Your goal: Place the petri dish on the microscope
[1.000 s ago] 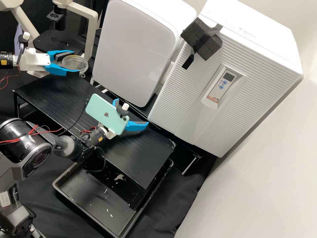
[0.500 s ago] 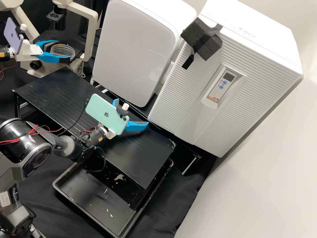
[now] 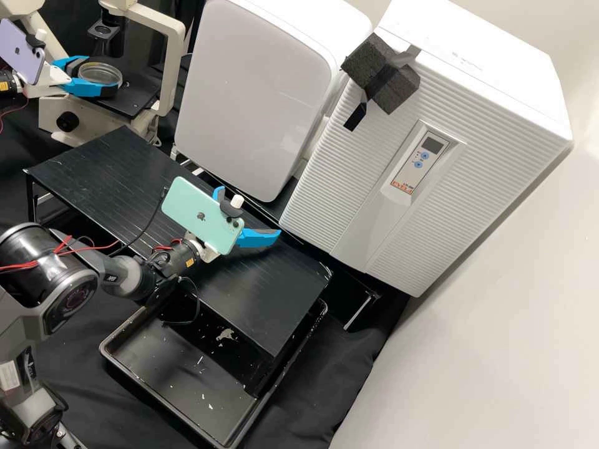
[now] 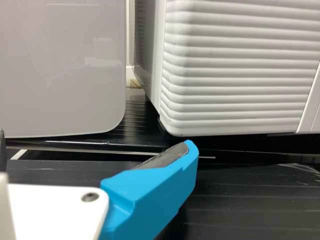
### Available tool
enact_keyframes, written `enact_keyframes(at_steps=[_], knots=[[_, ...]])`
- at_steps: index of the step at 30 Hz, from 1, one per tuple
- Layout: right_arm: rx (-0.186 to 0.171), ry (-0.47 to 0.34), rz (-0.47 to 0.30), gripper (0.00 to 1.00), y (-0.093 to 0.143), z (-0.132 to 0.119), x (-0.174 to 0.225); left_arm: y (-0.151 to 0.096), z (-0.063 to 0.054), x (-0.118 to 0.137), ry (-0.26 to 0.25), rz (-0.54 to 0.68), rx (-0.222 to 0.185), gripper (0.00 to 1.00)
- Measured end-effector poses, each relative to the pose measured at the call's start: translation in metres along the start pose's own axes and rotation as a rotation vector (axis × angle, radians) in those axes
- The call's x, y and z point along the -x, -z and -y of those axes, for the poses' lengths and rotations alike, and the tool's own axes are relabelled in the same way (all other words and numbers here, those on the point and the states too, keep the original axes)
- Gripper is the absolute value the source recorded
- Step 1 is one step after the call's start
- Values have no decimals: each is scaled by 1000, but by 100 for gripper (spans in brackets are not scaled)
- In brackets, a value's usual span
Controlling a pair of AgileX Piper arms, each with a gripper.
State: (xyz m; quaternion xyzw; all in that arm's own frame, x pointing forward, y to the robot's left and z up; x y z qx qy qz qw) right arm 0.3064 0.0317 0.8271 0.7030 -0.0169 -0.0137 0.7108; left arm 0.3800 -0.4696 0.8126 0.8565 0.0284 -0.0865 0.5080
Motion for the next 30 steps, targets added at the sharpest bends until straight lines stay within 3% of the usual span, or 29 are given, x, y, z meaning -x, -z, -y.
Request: enact_keyframes(at_steps=[6,14,25,26,30], knots=[[0,0,0,100,0,0,0,-7,-2,-11,-8,12,6,0],[0,0,0,100,0,0,0,-9,2,-24,1,3,-34,0],[0,0,0,100,0,0,0,-4,2,-30,-7,-20,-30,0],[0,0,0,100,0,0,0,-4,2,-30,-7,-20,-30,100],[0,0,0,100,0,0,0,-4,2,-30,-7,-20,-30,100]])
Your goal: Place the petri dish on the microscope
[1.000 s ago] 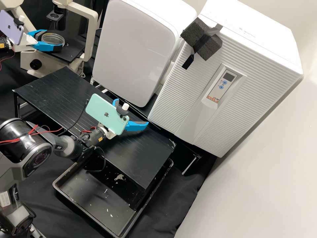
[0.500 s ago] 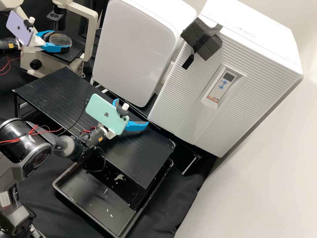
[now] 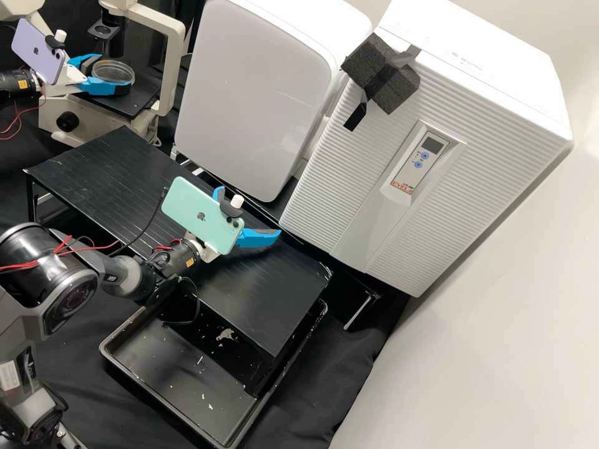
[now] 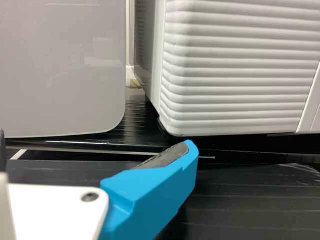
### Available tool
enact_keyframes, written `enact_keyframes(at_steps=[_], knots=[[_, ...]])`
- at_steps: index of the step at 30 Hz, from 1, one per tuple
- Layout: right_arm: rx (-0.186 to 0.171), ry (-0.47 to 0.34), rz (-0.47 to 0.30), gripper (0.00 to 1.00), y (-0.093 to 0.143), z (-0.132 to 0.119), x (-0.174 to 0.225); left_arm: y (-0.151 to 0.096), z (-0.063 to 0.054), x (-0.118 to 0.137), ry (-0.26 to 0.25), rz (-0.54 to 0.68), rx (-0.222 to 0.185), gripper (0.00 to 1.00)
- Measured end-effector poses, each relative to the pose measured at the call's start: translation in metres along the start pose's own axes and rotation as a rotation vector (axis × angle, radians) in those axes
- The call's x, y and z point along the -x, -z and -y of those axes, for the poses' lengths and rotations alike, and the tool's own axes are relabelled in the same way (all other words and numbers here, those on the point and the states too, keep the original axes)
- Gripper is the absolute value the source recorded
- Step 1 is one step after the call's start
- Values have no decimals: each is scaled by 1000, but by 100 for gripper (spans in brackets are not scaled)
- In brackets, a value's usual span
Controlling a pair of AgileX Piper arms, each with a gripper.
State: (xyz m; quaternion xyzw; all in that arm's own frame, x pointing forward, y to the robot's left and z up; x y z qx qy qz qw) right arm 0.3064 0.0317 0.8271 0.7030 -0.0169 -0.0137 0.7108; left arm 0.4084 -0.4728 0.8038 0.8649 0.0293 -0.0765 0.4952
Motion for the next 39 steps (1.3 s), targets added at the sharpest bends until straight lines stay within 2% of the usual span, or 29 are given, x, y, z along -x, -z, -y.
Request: enact_keyframes(at_steps=[5,10,20,24,31,34,36,39], knots=[[0,0,0,100,0,0,0,1,4,-1,2,0,5,100],[0,0,0,100,0,0,0,4,4,-1,3,-5,34,100],[0,0,0,100,0,0,0,4,6,5,-4,3,37,100],[0,0,0,100,0,0,0,1,4,17,5,10,31,100],[0,0,0,100,0,0,0,0,-2,49,5,-4,52,100],[0,0,0,100,0,0,0,1,-7,69,-12,-34,86,100],[0,0,0,100,0,0,0,0,-6,82,-15,-47,80,100],[0,0,0,100,0,0,0,-4,-7,99,-48,-55,67,100]])
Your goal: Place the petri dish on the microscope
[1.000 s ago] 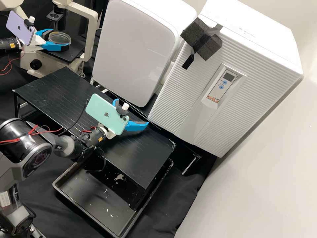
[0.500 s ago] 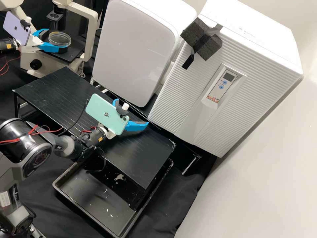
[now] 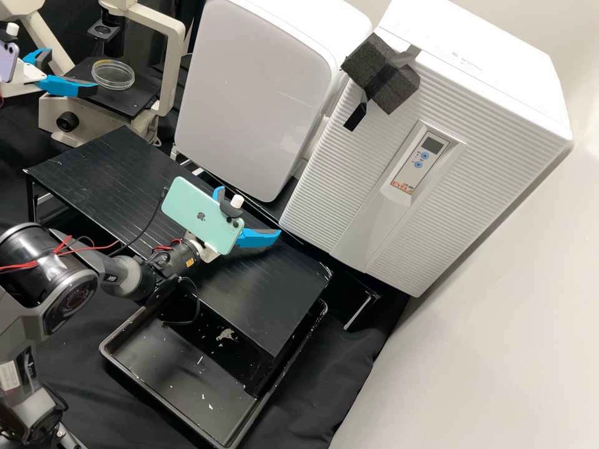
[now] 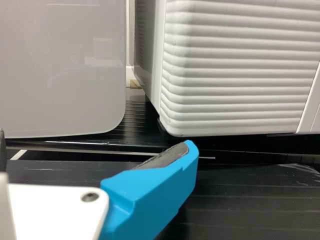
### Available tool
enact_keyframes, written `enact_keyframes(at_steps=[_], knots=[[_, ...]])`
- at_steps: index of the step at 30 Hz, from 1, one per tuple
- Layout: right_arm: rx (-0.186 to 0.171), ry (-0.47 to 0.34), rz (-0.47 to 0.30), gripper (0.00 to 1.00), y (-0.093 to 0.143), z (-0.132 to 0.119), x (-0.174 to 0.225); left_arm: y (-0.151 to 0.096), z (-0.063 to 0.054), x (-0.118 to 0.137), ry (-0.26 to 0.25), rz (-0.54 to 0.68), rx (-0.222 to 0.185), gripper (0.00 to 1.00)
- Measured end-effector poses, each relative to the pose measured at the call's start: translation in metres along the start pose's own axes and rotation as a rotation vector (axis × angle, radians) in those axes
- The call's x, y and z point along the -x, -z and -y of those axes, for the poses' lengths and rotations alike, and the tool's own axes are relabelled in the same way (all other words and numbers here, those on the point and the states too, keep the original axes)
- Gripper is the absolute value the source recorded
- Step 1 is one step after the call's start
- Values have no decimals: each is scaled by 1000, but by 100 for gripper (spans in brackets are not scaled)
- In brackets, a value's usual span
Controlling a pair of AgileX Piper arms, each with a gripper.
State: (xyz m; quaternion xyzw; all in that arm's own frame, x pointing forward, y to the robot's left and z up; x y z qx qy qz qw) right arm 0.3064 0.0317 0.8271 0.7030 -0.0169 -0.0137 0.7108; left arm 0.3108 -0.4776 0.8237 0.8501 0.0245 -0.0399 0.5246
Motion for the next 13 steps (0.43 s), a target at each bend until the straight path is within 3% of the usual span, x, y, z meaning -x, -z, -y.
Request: enact_keyframes(at_steps=[7,13], knots=[[0,0,0,100,0,0,0,-17,2,39,-112,12,-83,100],[0,0,0,100,0,0,0,-25,6,62,-274,19,-79,100]])
